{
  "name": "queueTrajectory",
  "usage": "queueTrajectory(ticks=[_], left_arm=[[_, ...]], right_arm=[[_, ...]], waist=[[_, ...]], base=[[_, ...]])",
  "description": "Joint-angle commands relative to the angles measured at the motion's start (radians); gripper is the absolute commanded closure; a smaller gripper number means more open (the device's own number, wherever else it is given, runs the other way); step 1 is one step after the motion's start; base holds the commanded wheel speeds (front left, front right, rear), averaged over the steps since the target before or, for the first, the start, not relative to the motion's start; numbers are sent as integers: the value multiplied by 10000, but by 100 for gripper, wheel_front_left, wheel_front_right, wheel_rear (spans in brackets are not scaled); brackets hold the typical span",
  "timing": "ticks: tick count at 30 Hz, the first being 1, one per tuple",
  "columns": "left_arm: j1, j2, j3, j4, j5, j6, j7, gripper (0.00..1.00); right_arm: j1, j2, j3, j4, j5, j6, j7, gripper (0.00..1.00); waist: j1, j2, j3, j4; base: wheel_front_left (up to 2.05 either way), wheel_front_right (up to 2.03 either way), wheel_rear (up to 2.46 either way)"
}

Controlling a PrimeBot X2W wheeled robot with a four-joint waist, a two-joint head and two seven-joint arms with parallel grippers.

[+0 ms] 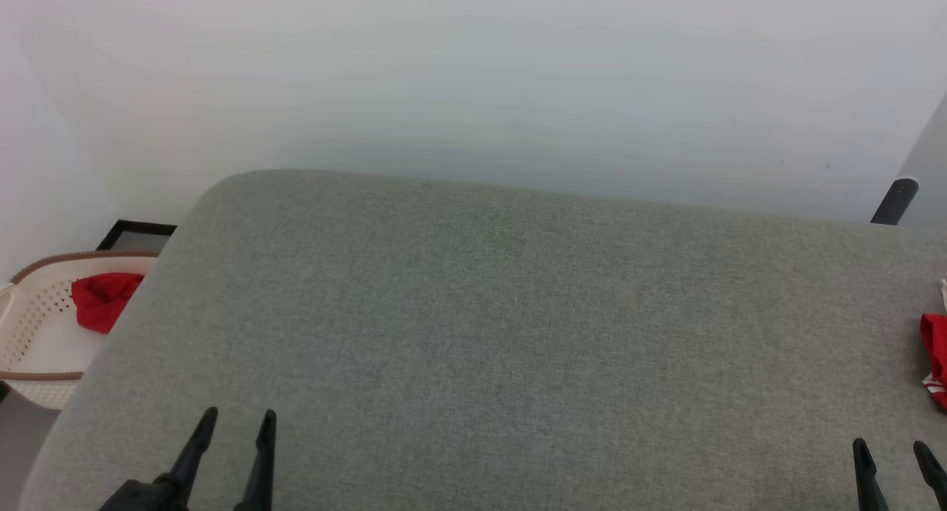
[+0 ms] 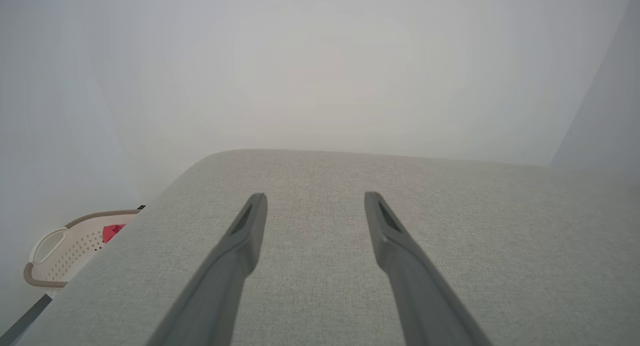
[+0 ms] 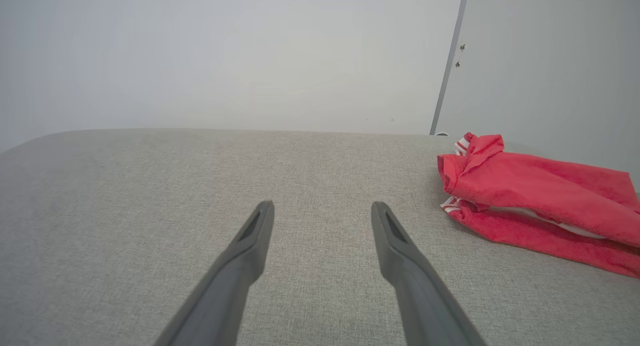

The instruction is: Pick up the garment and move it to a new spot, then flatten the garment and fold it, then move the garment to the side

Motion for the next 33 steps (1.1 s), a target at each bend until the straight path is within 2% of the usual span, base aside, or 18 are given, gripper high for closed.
queueTrajectory(ticks=[1, 2, 3, 8, 33], left_arm=[[-111, 52, -82, 41, 32, 8, 8, 0], [-135, 66, -125, 57, 13, 8, 8, 0], [-56, 35, -144, 65, -10, 0, 0, 100], [168, -225, -248, 469, -83, -5, 18, 100], [-649, -729, 115, 805, -4252, -1, 1098, 100]], right_arm=[[186, -4, -22, 33, 59, -12, 18, 0], [176, 0, -25, 41, 71, -12, 16, 0], [58, 2, -6, 29, 56, 0, 25, 100], [138, 253, 52, 464, 125, 0, 95, 100], [-840, 659, 105, 671, 4317, -2, 994, 100]], waist=[[0, -1, -2, 12], [0, -1, -7, 16], [0, -1, -9, 15], [0, -1, -9, 9], [0, -1, 130, -320]], base=[[0, 0, 0], [0, 0, 0], [0, 0, 0], [0, 0, 0], [0, 0, 0]])
